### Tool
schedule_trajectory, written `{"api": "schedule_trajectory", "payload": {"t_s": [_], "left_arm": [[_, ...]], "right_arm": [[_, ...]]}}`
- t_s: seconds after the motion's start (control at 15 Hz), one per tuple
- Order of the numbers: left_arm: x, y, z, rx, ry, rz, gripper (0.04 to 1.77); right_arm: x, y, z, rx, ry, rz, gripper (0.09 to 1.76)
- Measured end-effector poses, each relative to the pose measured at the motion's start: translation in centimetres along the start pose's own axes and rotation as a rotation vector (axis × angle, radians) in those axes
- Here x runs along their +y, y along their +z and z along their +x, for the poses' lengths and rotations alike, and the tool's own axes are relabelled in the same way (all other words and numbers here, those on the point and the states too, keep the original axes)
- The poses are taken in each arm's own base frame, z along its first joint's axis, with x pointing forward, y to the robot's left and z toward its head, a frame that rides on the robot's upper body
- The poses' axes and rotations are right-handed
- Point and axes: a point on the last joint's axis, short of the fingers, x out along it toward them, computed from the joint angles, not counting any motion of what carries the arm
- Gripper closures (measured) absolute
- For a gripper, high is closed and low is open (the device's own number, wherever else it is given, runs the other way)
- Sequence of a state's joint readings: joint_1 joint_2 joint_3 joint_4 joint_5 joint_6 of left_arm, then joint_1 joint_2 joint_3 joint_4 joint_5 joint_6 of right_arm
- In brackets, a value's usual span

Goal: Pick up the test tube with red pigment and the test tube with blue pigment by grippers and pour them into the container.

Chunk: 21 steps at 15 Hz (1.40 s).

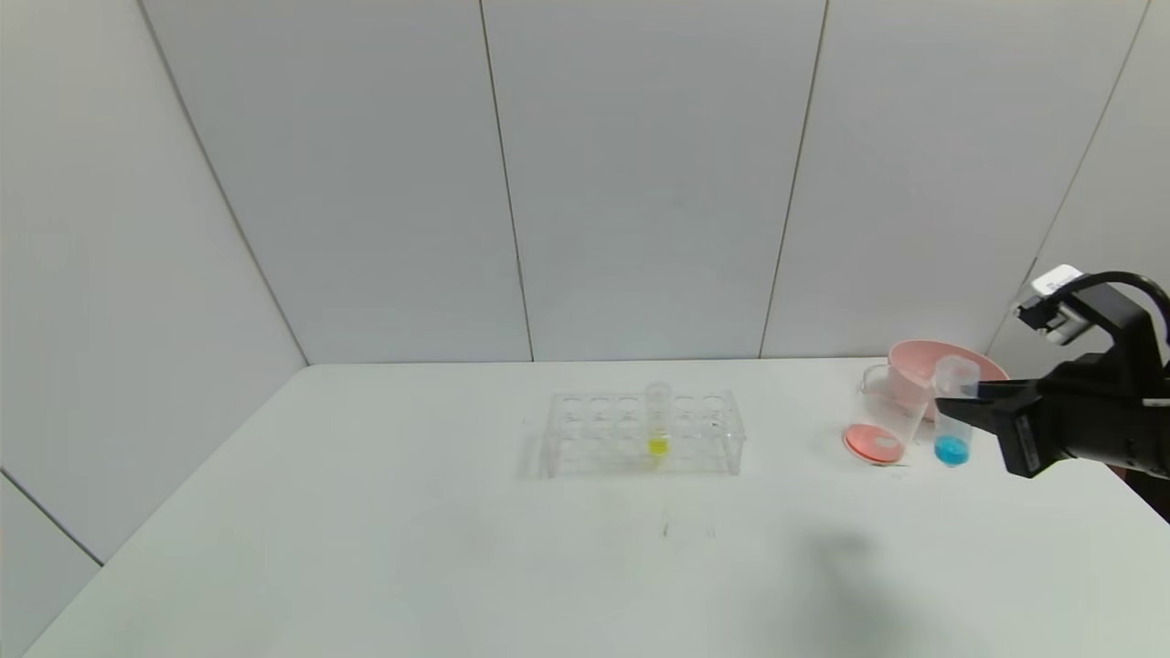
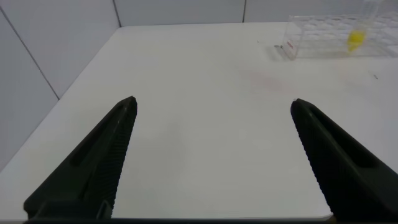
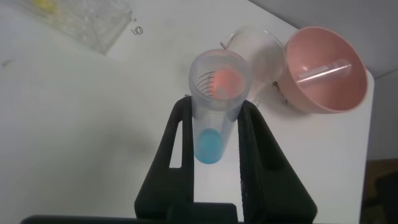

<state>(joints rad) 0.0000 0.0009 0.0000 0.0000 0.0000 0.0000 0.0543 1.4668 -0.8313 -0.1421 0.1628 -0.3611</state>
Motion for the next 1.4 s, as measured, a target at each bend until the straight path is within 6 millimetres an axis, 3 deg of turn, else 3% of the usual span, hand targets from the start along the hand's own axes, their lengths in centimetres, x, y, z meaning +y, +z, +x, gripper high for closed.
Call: {"api": "schedule_trajectory", "payload": {"t_s": [0.2, 0.47, 1.0, 1.4], "left_arm": [[0.0, 0.0, 0.0, 0.000, 0.000, 0.000, 0.05], [0.0, 0.0, 0.0, 0.000, 0.000, 0.000, 0.05], [0.0, 0.0, 0.0, 0.000, 0.000, 0.000, 0.05], [0.0, 0.0, 0.0, 0.000, 0.000, 0.000, 0.05]], "right_arm": [[-3.1, -1.0, -0.8, 0.049, -0.026, -0.145, 1.37], [-5.7, -0.1, -0.1, 0.094, -0.061, -0.232, 1.37], [-9.8, 3.9, 4.0, 0.191, -0.094, -0.384, 1.37], [-11.1, 4.7, 7.0, 0.270, -0.031, -0.477, 1.37]]}}
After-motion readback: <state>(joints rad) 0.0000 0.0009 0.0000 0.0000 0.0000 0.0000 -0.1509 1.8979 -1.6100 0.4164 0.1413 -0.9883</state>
